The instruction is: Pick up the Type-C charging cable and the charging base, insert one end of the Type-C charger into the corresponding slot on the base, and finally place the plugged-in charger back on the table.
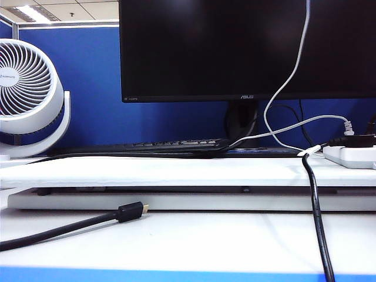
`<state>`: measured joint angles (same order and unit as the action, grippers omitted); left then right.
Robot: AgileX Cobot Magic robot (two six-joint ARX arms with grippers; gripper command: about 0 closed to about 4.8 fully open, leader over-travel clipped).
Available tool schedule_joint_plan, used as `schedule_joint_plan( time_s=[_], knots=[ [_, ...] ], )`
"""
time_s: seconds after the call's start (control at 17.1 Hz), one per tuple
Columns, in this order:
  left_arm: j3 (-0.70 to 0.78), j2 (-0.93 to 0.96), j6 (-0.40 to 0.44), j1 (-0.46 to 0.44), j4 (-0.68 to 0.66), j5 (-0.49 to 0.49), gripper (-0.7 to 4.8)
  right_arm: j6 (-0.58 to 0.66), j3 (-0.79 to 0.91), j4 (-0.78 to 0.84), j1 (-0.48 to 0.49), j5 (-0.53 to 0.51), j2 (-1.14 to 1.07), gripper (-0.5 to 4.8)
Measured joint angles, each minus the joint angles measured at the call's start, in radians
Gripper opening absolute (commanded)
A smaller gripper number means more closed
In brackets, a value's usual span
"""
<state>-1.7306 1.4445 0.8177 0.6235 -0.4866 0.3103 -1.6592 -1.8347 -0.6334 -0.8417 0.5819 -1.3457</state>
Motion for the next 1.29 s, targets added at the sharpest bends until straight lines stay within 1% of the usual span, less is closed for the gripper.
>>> schedule_joint_plan(
  time_s=[0.12,0.18,0.29,0.41,0.47,0.53,0.7,0.76,0.94,1.0,1.11,1.23,1.29],
  knots=[
    [0.000,-0.008,-0.148,-0.062,0.005,0.196,1.80,-0.041,0.001,-0.002,0.000,0.003,0.006,-0.05],
    [0.000,-0.009,-0.227,-0.103,0.004,0.294,1.80,-0.079,0.001,-0.001,-0.003,-0.018,0.019,-0.05],
    [0.000,-0.010,-0.341,-0.148,0.004,0.435,1.80,-0.138,0.000,0.018,-0.001,-0.053,0.031,-0.05],
    [0.000,-0.010,-0.463,-0.187,0.004,0.605,1.80,-0.207,0.002,0.061,-0.022,-0.085,0.028,-0.05],
    [0.000,-0.010,-0.520,-0.198,0.004,0.661,1.80,-0.240,0.002,0.086,-0.031,-0.109,0.028,-0.05],
    [0.000,-0.010,-0.637,-0.225,0.004,0.782,1.80,-0.290,0.002,0.154,-0.051,-0.161,0.027,-0.05],
    [0.000,-0.008,-0.784,-0.241,0.004,0.901,1.80,-0.354,0.001,0.229,-0.075,-0.256,0.021,-0.05],
    [0.000,-0.007,-0.813,-0.240,0.004,0.952,1.80,-0.359,0.002,0.225,-0.075,-0.294,0.021,-0.05],
    [-0.001,-0.007,-0.862,-0.244,0.007,1.049,1.80,-0.390,0.002,0.226,-0.104,-0.359,0.012,-0.05],
    [-0.001,-0.008,-0.895,-0.244,0.031,1.085,1.80,-0.406,0.003,0.225,-0.100,-0.378,0.006,-0.05],
    [-0.001,-0.008,-0.949,-0.244,0.071,1.123,1.80,-0.411,0.004,0.225,-0.127,-0.397,0.008,-0.05],
    [-0.001,-0.008,-0.969,-0.244,0.089,1.131,1.80,-0.410,0.004,0.226,-0.143,-0.419,0.008,-0.05],
    [-0.001,-0.008,-0.972,-0.244,0.101,1.134,1.80,-0.402,0.004,0.225,-0.133,-0.383,0.008,-0.05]
  ],
)
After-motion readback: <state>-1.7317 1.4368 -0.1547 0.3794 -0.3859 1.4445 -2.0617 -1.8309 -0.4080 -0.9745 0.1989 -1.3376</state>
